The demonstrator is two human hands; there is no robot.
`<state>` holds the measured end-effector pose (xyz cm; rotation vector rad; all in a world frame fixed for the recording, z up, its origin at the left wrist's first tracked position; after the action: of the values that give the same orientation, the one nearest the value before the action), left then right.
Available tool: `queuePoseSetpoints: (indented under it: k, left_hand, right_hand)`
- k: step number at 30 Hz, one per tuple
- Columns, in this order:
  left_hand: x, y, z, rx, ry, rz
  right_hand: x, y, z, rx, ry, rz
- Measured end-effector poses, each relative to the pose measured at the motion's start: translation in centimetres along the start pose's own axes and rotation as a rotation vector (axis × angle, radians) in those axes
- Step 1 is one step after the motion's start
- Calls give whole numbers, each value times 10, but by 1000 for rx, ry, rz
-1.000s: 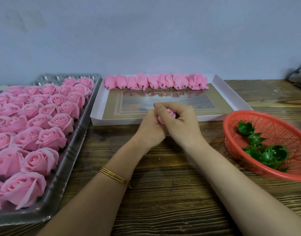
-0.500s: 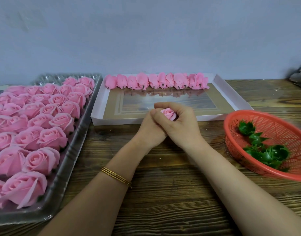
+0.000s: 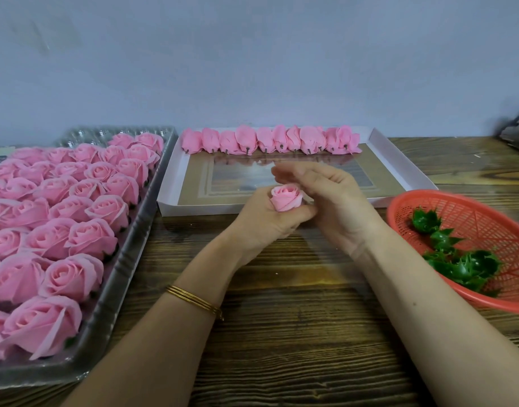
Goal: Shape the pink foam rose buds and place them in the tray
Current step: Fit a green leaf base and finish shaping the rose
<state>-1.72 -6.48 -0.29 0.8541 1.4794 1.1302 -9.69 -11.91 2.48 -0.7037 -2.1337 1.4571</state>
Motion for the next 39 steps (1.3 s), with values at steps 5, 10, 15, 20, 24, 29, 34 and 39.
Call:
queuePoseSetpoints:
  k: [5,10,15,20,24,29,34,39]
  left_hand:
    - [1,0,-8,112,-112,55]
    - [3,2,-8,146,-176,87]
    - [3,-4,-5,182,-193,122]
    - [5,-3,-6,170,-212,109]
    - [5,0,-8,126,-225,95]
    - [5,-2,-7,141,-212,103]
    - [5,-4,-9,140,-247,114]
    - [5,-5,-7,134,-227,126]
  right_hand:
    - [2,3,-2,62,-12,16]
    - [4,10,-6,63,-94,-46]
    - [3,10,-6,88,-157,-19]
    - [3,10,-6,90,-167,-28]
    - [6,10,-5,165,-196,-56]
    - [5,4,-2,50,-181,-70]
    - [5,0,-1,4,-196,-22]
    - [5,4,-4,144,-218,-8]
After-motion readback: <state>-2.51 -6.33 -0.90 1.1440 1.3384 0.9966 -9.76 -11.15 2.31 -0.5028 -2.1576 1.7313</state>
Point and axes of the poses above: each hand's wrist, its own x-axis away from the middle knuckle, its own z-axis out of the back of the hand, y = z × x, the point moved 5 cm from there along -x, towards the middle knuckle, and after that the axes turned 8 degrees about -z, right-handed, at the moved point
